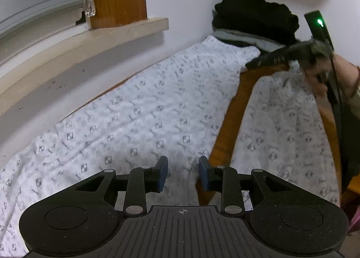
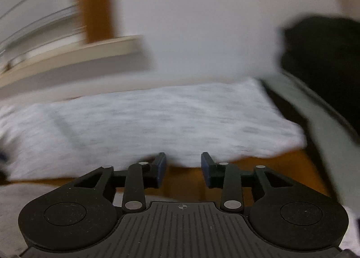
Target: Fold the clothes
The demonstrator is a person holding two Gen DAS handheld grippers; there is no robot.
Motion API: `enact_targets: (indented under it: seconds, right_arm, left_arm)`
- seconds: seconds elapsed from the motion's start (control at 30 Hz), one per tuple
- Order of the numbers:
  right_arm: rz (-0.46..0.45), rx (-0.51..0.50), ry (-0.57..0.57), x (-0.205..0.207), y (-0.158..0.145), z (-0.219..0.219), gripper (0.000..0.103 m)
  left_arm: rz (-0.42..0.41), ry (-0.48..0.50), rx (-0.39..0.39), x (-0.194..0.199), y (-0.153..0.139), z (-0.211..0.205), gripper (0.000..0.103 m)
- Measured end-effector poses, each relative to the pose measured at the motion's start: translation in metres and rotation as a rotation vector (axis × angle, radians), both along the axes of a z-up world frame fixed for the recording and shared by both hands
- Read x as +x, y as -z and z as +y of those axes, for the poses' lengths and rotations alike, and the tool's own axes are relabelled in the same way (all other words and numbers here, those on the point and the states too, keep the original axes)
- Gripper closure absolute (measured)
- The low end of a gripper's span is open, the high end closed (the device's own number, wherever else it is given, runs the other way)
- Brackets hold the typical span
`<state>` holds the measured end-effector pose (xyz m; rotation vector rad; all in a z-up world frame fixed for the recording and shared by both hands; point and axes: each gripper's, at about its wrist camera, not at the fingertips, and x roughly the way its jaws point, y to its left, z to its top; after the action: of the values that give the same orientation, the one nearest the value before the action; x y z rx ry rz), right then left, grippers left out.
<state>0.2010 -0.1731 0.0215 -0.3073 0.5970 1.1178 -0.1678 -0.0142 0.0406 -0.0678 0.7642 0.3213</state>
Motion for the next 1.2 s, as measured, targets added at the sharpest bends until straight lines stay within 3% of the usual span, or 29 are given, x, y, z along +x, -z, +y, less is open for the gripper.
enact_targets:
  seconds: [0.07, 0.1, 0.33, 0.37, 0.4, 0.43, 0.5, 0.6, 0.63, 0.73, 0.8, 0.87, 1.0, 1.2]
  right_arm:
    - [0.042, 0.003, 0.07, 0.025, 0.003, -0.003, 0.058]
    - [0.067, 0.011, 0.088, 0.034, 0.003, -0.002, 0.058]
    - [0.242, 0.07, 0.215, 0.094, 0.009, 0.004, 0.052]
    - [0.25, 0.071, 0.218, 0.098, 0.009, 0.007, 0.058]
    - [0.257, 0.07, 0.21, 0.1, 0.009, 0.011, 0.071]
    - [0.256, 0.075, 0.19, 0.1, 0.006, 0.013, 0.099]
    - [0.209, 0.098, 0.153, 0.096, -0.006, 0.014, 0.099]
    - [-0.005, 0.181, 0.192, 0.068, -0.043, -0.008, 0.1]
    - [-0.057, 0.142, 0.2, 0.062, -0.046, -0.011, 0.1]
    - [-0.134, -0.094, 0.164, 0.053, -0.031, -0.005, 0.096]
    - [-0.191, -0.122, 0.161, 0.041, -0.027, -0.008, 0.084]
    - [-0.24, -0.083, 0.148, 0.026, -0.033, -0.01, 0.055]
    - [-0.242, -0.052, 0.012, -0.004, -0.04, 0.014, 0.054]
    - [-0.105, -0.019, -0.293, -0.062, -0.027, 0.079, 0.054]
  left_arm:
    - [0.008, 0.003, 0.014, 0.0, 0.002, -0.003, 0.091]
    - [0.013, 0.004, 0.021, 0.0, 0.003, -0.004, 0.094]
    - [-0.035, 0.0, 0.037, -0.011, -0.01, -0.011, 0.099]
    - [-0.046, -0.003, 0.039, -0.014, -0.015, -0.013, 0.099]
    - [-0.057, -0.009, 0.043, -0.018, -0.019, -0.015, 0.099]
    - [-0.068, -0.01, 0.046, -0.022, -0.023, -0.016, 0.099]
    - [-0.088, -0.017, 0.037, -0.028, -0.028, -0.017, 0.099]
    - [-0.107, 0.01, -0.022, -0.034, -0.033, -0.024, 0.099]
    - [-0.105, 0.034, -0.049, -0.035, -0.034, -0.029, 0.099]
    - [-0.053, 0.087, -0.065, -0.026, -0.026, -0.043, 0.097]
    - [-0.047, 0.085, -0.068, -0.023, -0.026, -0.042, 0.097]
    - [-0.08, 0.058, -0.089, -0.027, -0.033, -0.032, 0.089]
    - [-0.106, -0.011, -0.082, -0.037, -0.045, -0.006, 0.089]
    - [-0.082, -0.137, -0.056, -0.039, -0.041, 0.043, 0.087]
